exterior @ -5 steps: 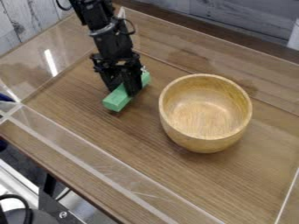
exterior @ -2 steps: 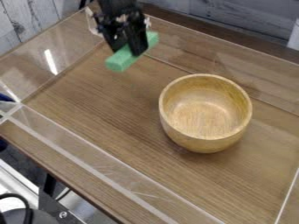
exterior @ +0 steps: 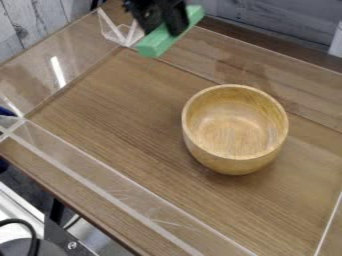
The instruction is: Put the green block in the brown bowl
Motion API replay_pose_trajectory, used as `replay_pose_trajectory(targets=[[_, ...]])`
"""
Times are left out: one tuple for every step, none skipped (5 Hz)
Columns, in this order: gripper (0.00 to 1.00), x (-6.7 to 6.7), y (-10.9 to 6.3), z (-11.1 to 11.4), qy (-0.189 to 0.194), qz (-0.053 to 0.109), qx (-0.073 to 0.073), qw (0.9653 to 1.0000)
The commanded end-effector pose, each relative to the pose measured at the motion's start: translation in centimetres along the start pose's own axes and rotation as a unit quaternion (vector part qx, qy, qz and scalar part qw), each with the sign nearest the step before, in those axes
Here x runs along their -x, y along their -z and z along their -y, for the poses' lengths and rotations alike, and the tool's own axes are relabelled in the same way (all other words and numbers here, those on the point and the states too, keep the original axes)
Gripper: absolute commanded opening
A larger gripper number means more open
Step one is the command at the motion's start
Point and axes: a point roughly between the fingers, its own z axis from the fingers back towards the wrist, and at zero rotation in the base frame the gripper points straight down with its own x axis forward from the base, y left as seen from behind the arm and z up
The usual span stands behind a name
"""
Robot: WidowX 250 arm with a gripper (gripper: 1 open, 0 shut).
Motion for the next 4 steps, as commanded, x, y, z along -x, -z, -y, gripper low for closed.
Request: replay_pose_trajectory(targets=[[0.00, -1.4, -0.2, 5.2, 0.065, -0.006, 0.003, 0.9979], [0.00, -2.0, 2.7, 9.3, 0.114, -0.043, 0.011, 0.9925], [0.00, -0.4, 4.4, 11.0, 0.143, -0.065, 0.014, 0.9875], [0.00, 1.6, 6.3, 11.4, 0.162, -0.089, 0.010, 0.9827]])
